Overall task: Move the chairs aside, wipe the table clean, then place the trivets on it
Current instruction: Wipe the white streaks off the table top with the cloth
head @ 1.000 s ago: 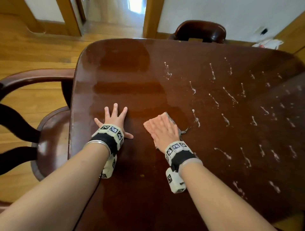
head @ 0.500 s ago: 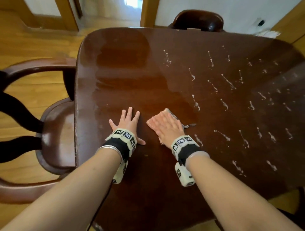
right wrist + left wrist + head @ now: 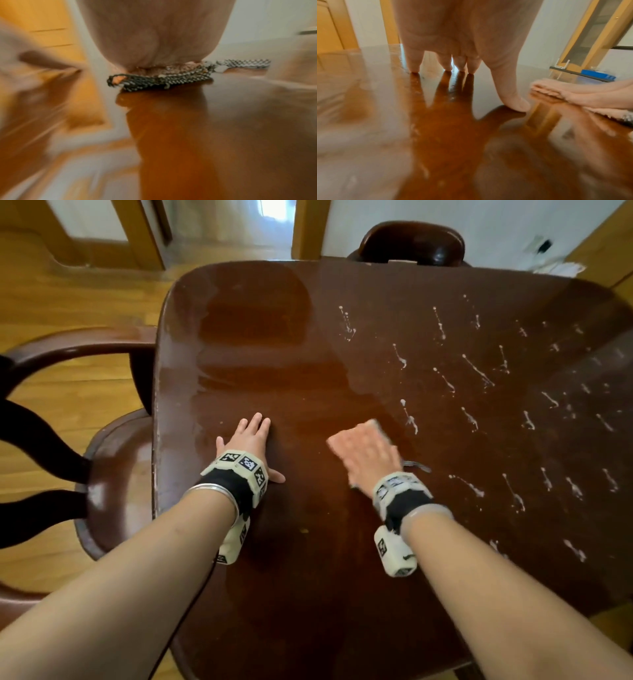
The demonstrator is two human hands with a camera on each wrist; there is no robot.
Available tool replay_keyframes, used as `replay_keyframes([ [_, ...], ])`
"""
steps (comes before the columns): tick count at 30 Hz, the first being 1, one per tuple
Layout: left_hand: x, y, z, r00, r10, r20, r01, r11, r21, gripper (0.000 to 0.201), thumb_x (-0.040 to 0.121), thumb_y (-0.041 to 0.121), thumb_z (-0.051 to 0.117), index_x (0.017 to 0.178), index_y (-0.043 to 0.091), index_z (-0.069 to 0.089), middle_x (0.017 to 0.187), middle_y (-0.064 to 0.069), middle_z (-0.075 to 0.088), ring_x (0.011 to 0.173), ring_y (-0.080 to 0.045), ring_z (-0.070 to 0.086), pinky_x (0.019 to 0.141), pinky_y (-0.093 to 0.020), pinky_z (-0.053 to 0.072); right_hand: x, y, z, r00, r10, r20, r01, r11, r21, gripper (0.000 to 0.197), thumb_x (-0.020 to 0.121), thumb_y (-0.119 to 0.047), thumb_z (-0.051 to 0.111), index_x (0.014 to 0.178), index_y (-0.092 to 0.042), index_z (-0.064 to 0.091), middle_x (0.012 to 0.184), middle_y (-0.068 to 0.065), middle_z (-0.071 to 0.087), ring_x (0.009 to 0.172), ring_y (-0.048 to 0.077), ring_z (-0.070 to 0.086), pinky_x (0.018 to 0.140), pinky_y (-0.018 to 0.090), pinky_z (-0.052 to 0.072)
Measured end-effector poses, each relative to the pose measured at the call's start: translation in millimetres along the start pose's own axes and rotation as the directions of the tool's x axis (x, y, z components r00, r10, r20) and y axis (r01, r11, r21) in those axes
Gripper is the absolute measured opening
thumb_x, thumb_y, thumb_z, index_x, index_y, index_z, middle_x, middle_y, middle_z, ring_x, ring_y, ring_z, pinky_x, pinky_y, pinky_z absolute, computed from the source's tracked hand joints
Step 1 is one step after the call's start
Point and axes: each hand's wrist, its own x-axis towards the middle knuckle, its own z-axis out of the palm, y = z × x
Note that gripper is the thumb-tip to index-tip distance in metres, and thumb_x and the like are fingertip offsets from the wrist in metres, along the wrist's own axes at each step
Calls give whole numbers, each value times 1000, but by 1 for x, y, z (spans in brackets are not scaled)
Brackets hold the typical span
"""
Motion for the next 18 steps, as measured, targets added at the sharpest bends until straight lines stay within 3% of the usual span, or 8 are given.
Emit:
replay_keyframes([
  [2, 6, -2, -2, 1000, -2, 2, 2, 1000, 12, 130, 60, 54, 82, 151, 25, -6, 158, 10, -15, 146, -17, -11, 112, -61, 8, 11, 15, -13, 981, 185, 64, -191, 975, 113, 64, 101, -23, 29, 150, -43, -7, 159, 0, -21, 146, 29, -20, 117, 55, -2],
  [4, 10, -1, -4, 1000, -3, 13, 3, 1000, 21, 134, 57, 53, 83, 151, 26, -8, 157, 10, -17, 146, -17, -12, 111, -63, 8, 21, 2, -21, 966, 247, 76, -255, 958, 131, 68, 101, -21, 30, 149, -41, -15, 157, -1, -28, 144, 28, -26, 116, 55, -8],
  [6, 13, -1, -4, 1000, -9, 21, 8, 1000, 21, 136, 56, 53, 84, 151, 26, -9, 157, 10, -18, 146, -18, -12, 110, -64, 9, 24, -30, -19, 992, 128, 6, -128, 989, 73, 75, 97, -17, 39, 150, -42, -8, 159, 3, -21, 145, 34, -19, 115, 59, -2],
  [8, 12, 0, -5, 1000, -15, 22, 14, 1000, 24, 135, 56, 51, 85, 151, 26, -9, 157, 10, -18, 146, -18, -12, 110, -64, 9, 17, -60, -11, 998, -44, -54, 44, 999, 7, 67, 97, -21, 39, 148, -45, 3, 161, 4, -8, 147, 34, -8, 115, 60, 8],
  [10, 10, 1, -6, 1000, -18, 23, 17, 1000, 20, 134, 57, 50, 85, 151, 26, -8, 158, 10, -17, 146, -18, -11, 110, -64, 9, 0, -68, -1, 994, -111, 12, 111, 994, -6, 65, 101, -26, 33, 148, -47, -7, 159, -7, -20, 146, 23, -19, 118, 53, -1],
  [12, 6, 5, -7, 999, -26, 21, 26, 1000, 0, 131, 60, 46, 85, 151, 24, -6, 158, 9, -15, 147, -18, -10, 110, -64, 10, -13, -46, 2, 993, -100, 64, 102, 994, -25, 62, 104, -30, 25, 147, -44, -17, 155, -13, -28, 144, 15, -26, 119, 47, -6],
  [16, -11, 19, 0, 999, -15, 47, 15, 1000, 5, 124, 62, 48, 83, 152, 22, 1, 159, 5, -11, 147, -20, -7, 110, -64, 16, -14, 40, 6, 983, 152, 102, -157, 986, 50, 61, 101, -29, 16, 143, -44, -26, 154, -10, -32, 143, 18, -29, 119, 49, -4],
  [18, -26, 33, 12, 996, 27, 89, -30, 999, 34, 125, 61, 51, 82, 152, 24, 1, 159, 5, -13, 147, -20, -8, 108, -65, 17, -19, 57, 11, 960, 266, 83, -271, 961, 51, 69, 96, -21, 19, 141, -44, -29, 157, -4, -30, 144, 23, -27, 119, 52, -2],
])
